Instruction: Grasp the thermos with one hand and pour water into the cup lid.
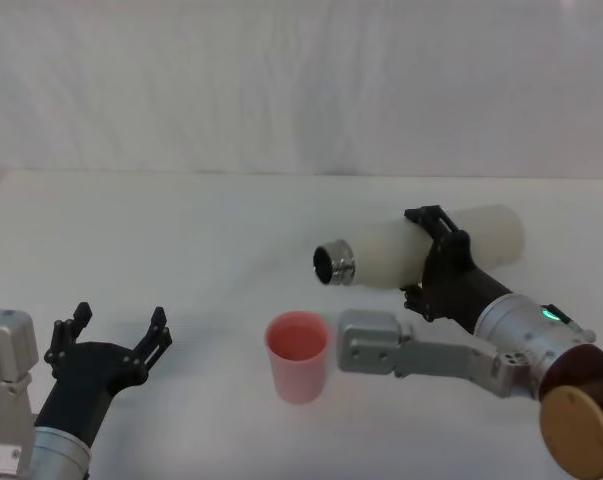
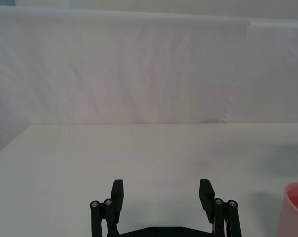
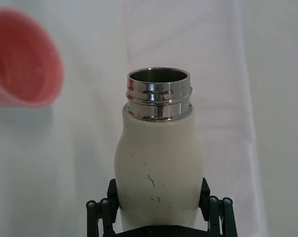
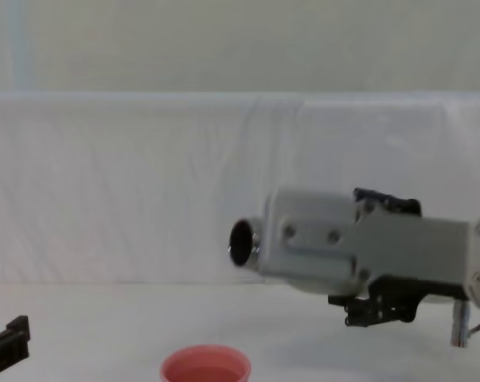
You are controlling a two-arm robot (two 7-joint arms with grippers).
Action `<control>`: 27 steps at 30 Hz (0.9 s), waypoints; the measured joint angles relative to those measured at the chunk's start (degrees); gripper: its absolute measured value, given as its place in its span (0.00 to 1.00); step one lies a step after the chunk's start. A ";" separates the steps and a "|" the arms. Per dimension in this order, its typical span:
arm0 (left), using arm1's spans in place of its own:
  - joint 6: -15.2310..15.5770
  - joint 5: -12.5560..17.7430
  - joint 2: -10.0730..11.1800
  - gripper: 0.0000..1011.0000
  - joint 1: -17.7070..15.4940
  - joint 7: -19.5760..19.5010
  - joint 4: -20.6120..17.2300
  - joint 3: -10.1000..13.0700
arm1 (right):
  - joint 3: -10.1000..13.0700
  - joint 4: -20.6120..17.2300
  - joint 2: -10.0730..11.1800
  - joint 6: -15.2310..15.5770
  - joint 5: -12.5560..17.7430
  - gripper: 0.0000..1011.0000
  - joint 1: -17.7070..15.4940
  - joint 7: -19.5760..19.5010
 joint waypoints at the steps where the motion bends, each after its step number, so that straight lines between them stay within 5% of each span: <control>1: 0.00 0.00 0.00 0.99 0.00 0.00 0.00 0.00 | 0.88 -0.10 -0.26 -0.30 1.37 0.95 -0.55 -0.64; 14: 0.00 0.00 0.00 0.99 0.00 0.00 0.00 0.00 | 10.15 1.29 -4.15 -4.50 17.54 0.95 -4.52 -6.02; 27: 0.00 0.00 0.00 0.99 0.00 0.00 0.00 0.00 | 14.85 4.44 -8.09 -5.81 30.20 0.95 -4.19 -6.15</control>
